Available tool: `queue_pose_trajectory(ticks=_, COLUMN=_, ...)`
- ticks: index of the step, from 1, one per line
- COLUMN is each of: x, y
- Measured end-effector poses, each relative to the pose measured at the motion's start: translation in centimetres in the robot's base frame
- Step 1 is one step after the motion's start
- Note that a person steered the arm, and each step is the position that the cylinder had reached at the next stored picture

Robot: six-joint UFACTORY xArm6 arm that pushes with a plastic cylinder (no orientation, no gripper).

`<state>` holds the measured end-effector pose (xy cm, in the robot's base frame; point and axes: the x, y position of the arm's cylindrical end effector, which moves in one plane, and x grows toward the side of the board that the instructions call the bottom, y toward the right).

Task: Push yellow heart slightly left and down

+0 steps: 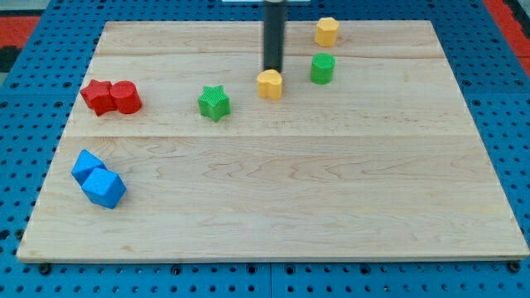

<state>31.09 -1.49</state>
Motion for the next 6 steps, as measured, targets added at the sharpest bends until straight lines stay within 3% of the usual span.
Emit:
queue_pose_trajectory(ticks=2, x=5.6, y=2.8)
queue_pose_trajectory(ticks=3, x=2.7, y=6.7)
queue_pose_trajectory(ticks=4, x=6.8, y=9.7)
queue_pose_trajectory(ticks=5, x=8.2, y=5.2)
queue_pose_trajectory(ticks=6, x=6.0, y=5.4)
